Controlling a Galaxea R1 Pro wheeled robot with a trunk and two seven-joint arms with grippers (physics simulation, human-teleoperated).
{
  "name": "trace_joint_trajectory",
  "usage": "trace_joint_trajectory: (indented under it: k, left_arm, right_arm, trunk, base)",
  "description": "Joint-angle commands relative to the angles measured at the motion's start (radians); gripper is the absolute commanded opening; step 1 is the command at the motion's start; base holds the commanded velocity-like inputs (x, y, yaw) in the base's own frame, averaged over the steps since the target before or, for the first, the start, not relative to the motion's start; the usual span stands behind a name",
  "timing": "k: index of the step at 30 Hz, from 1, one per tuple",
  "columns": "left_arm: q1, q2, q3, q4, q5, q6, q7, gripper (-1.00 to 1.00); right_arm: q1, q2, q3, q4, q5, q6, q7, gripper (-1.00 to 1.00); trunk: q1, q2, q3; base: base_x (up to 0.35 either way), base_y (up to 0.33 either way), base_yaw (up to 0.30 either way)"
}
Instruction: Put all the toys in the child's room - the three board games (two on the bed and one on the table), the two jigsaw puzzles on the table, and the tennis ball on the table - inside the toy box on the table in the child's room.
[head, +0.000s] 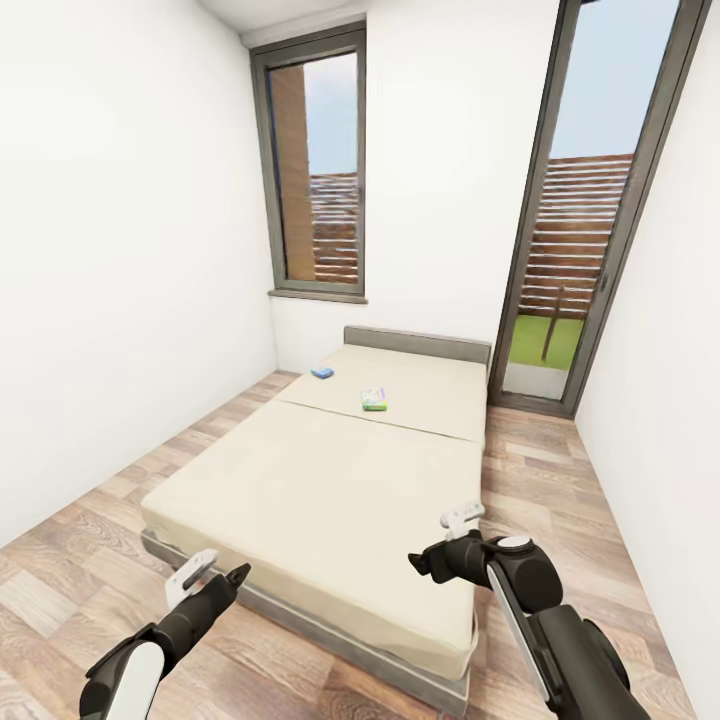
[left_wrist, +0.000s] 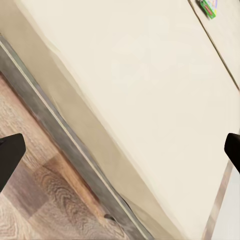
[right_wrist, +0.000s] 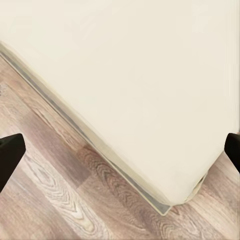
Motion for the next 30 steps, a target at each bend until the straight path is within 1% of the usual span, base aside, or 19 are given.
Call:
trace_joint_trajectory:
  k: [1, 5, 9, 30]
  left_arm:
    - [-0.001, -0.001, 0.003, -0.001, 0.011, 0.006, 0.008, 1.0]
    - [-0.002, -0.002, 0.006, 0.0, 0.013, 0.006, 0.008, 1.0]
    - [-0.002, -0.002, 0.006, 0.001, 0.013, 0.006, 0.008, 1.0]
    - [-0.003, -0.007, -0.009, 0.002, 0.014, 0.007, 0.008, 1.0]
  right_arm:
    - [-0.001, -0.001, 0.001, -0.001, 0.01, 0.003, 0.008, 1.0]
    - [-0.001, 0.002, 0.001, -0.002, 0.011, 0.002, 0.007, 1.0]
    - [-0.001, 0.004, 0.0, -0.002, 0.01, 0.002, 0.007, 1.0]
    - [-0.001, 0.007, -0.016, -0.002, 0.011, 0.002, 0.005, 1.0]
  trunk:
    - [0.0, -0.001, -0.001]
    - [0.0, -0.001, -0.001]
    - [0.0, -0.001, -0.001]
    - [0.0, -0.001, -0.001]
  base:
    - [0.027, -0.038, 0.001]
    - [0.013, -0.019, 0.101]
    - [0.007, -0.01, 0.196]
    - [0.001, -0.001, 0.286]
